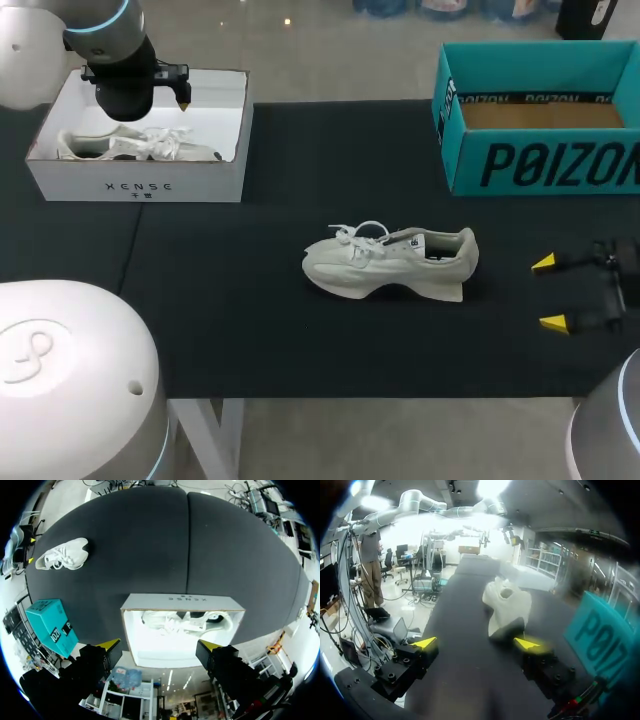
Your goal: Take the shoe out of the shoebox, open the shoe tongue, remove and reinsert the insole, then place the shoe into the shoebox
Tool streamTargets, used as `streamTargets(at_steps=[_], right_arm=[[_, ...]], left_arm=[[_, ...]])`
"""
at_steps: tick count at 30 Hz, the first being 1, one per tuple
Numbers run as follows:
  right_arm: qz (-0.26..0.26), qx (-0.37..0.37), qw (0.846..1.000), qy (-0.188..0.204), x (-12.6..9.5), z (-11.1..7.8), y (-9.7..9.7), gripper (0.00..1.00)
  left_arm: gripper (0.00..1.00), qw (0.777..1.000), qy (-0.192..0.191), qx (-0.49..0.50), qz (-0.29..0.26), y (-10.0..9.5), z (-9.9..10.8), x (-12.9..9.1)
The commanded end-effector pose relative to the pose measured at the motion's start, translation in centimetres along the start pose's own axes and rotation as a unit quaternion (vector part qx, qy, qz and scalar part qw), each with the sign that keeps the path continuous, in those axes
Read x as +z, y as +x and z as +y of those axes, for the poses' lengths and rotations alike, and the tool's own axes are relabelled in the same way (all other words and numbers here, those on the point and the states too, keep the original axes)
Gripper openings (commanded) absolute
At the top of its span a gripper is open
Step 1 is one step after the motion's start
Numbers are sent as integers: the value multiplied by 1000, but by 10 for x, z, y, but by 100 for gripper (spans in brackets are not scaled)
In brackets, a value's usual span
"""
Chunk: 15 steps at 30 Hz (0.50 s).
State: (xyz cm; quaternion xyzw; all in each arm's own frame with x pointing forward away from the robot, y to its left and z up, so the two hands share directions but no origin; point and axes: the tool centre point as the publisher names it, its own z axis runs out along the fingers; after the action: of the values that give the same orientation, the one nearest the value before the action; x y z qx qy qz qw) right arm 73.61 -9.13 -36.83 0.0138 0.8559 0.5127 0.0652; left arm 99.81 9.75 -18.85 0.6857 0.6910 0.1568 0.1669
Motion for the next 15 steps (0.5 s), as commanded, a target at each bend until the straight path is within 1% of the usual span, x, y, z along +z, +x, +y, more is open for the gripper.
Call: streamTargets(at_steps=[1,9,13,15], right_arm=[[43,-2,999,-23,8,-11,-12,100],[50,1,998,-32,27,-20,-13,100],[48,12,998,-33,30,-22,-17,100],[47,12,998,-32,31,-20,-19,100]], left_arm=[[100,1000,0,1,0,0,0,0],[100,1000,0,1,0,0,0,0],[100,1000,0,1,0,0,0,0],[100,1000,0,1,0,0,0,0]])
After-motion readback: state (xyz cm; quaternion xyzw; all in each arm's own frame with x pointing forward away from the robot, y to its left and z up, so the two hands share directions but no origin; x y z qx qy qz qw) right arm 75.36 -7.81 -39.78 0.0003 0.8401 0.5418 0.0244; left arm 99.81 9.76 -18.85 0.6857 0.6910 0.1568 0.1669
